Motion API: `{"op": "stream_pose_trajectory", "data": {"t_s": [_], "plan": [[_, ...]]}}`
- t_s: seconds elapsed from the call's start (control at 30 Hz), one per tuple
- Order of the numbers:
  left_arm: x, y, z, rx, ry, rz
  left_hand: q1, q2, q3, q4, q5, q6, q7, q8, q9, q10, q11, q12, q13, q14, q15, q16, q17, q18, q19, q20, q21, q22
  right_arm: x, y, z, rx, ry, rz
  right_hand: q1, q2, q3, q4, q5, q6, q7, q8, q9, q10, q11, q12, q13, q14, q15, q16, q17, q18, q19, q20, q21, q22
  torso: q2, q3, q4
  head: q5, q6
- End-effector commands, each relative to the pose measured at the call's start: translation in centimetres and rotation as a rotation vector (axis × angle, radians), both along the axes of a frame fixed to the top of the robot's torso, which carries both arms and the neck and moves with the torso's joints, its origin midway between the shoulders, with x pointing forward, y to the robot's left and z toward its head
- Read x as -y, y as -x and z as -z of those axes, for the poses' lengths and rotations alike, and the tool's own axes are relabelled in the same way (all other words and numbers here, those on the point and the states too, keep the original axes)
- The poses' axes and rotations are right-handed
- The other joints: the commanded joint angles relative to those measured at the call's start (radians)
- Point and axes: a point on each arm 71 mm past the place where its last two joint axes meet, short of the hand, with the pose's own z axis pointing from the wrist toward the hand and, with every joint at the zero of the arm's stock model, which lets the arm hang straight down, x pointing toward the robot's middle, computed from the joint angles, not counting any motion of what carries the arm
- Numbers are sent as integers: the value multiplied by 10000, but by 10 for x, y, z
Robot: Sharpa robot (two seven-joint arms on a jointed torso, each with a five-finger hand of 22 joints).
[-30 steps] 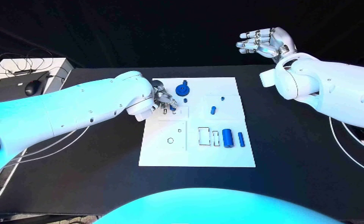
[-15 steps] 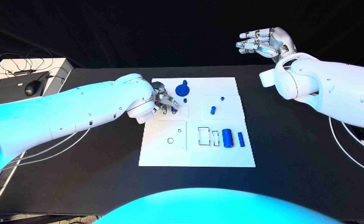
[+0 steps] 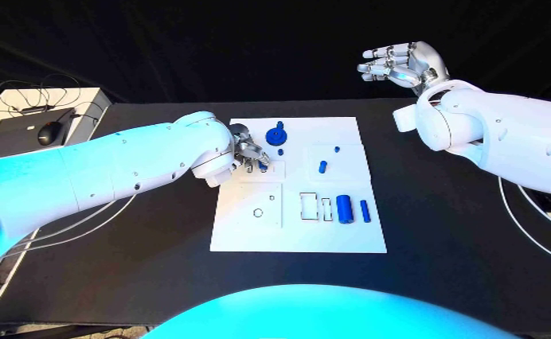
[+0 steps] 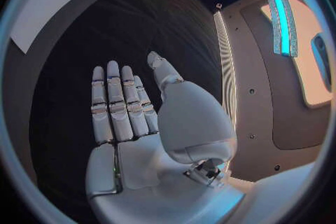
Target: Assemble the parts on the task board
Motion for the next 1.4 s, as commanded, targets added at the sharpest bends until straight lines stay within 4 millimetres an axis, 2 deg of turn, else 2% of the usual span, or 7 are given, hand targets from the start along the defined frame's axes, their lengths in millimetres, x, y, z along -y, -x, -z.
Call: {"op": "stream_pose_trajectory", "data": {"t_s": [0.03,1.4], "plan": [[1,0,0,-5,-60,240,116,12,1263,-1196,43,257,-227,53,-21,502,-443,-46,8,-28,-61,66,-6,-186,44,-72,-36,743,-1,0,-1,42,6,-112,84,8,-70,5,56,-92,-4,2,-2,-76,-21,16,-12,-38,-4,-27,-14,-98,-64,13,1,6,2,0,4,-1,1],[0,2,9,21,-510,525,151,-13,1269,-1158,47,220,-222,111,-23,497,-440,-82,30,-40,-60,82,-34,-197,55,-76,-49,789,-1,1,0,-34,-52,-180,44,37,-142,22,63,-83,-5,1,-2,-76,-21,17,-11,-47,1,-29,-16,-99,-72,16,1,5,1,1,-6,-15,1]]}}
